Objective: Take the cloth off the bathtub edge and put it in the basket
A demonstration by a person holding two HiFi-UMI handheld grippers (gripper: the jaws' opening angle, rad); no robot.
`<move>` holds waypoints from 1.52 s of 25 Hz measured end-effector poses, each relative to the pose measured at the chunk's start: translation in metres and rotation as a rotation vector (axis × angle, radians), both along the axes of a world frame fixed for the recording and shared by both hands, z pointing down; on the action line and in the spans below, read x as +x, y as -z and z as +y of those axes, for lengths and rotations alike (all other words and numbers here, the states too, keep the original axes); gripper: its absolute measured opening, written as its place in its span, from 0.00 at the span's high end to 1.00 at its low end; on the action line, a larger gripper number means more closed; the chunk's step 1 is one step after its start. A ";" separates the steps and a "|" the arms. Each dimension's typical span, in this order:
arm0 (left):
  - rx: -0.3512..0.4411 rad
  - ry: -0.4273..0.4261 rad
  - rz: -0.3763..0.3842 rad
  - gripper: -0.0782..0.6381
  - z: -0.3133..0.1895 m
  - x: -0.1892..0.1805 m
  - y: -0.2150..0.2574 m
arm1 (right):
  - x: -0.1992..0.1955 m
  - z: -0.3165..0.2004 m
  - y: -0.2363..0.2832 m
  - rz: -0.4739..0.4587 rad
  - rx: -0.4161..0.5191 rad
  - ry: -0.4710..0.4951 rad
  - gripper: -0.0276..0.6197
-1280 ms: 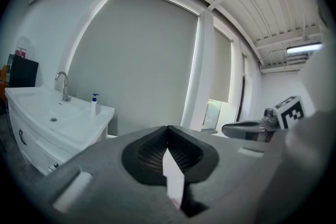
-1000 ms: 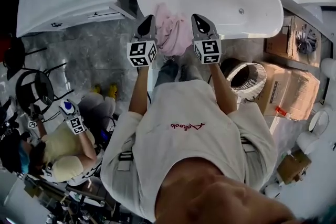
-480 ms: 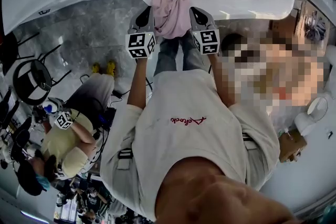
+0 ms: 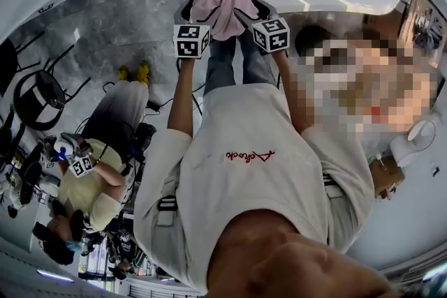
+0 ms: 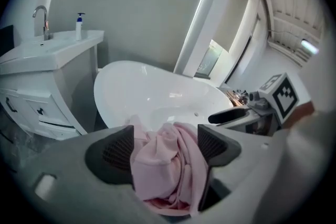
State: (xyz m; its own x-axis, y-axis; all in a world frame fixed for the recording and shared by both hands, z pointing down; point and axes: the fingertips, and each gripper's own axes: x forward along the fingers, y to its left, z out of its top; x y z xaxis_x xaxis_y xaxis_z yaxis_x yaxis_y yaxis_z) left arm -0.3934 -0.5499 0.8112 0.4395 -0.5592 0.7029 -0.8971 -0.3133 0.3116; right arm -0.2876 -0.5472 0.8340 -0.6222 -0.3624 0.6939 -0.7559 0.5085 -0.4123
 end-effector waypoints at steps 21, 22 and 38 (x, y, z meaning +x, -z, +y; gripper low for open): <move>-0.221 -0.075 -0.048 0.08 0.028 0.013 -0.103 | -0.014 -0.011 -0.111 -0.103 -0.348 0.292 0.06; -0.220 -0.081 -0.037 0.09 0.029 0.015 -0.105 | -0.016 -0.009 -0.111 -0.114 -0.350 0.302 0.12; -0.122 -0.118 -0.016 0.73 0.028 0.018 -0.071 | -0.047 0.008 -0.063 -0.095 -0.157 0.366 0.73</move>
